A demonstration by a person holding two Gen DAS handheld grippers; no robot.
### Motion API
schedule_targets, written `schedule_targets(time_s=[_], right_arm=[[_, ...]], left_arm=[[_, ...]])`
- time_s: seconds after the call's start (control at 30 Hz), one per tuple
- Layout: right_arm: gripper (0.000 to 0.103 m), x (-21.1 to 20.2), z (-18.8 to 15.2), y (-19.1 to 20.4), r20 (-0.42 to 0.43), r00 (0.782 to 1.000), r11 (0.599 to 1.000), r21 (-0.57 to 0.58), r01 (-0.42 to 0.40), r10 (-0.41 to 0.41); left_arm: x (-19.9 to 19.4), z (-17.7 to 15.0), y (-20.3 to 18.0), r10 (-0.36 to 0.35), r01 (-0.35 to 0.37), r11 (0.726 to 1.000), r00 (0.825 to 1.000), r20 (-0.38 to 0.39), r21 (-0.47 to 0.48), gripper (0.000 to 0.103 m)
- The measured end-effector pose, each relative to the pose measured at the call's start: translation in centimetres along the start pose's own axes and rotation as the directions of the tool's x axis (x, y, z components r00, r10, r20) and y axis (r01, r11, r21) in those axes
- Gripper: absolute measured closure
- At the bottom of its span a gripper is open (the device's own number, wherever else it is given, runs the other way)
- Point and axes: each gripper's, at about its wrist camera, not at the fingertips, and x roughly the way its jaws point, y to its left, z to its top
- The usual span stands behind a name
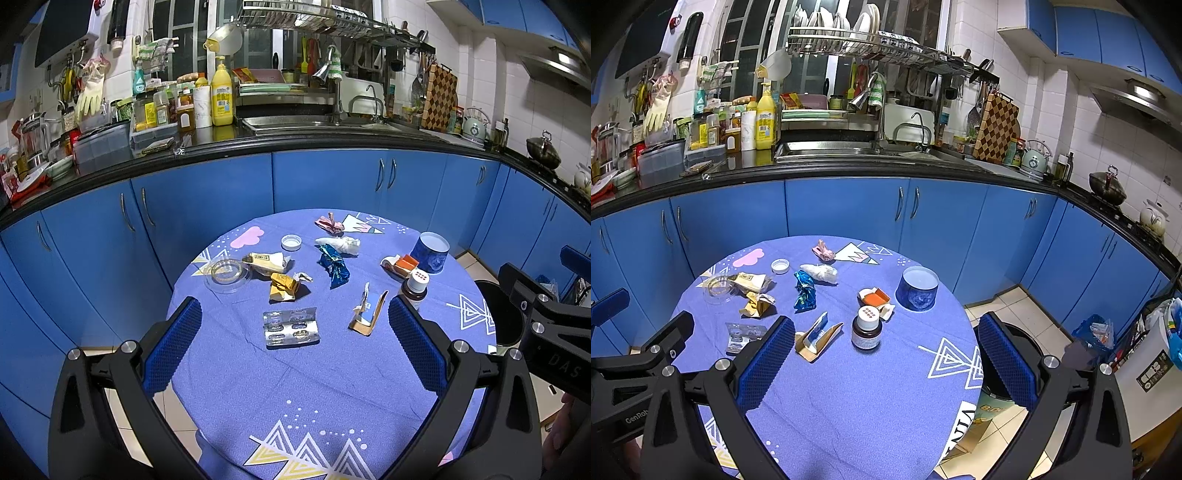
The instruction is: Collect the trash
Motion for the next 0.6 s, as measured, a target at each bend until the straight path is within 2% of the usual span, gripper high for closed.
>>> schedule_targets(time_s=[0.6], right_arm=[[0.006,2.0,-0.8,0.1,-0.031,1.0,1.0,0.0,0.001,-0.001]], left_arm=[[2.1,-0.8,0.2,0.014,-0.014,1.0,0.999,-0.028,-0.006,0.004]])
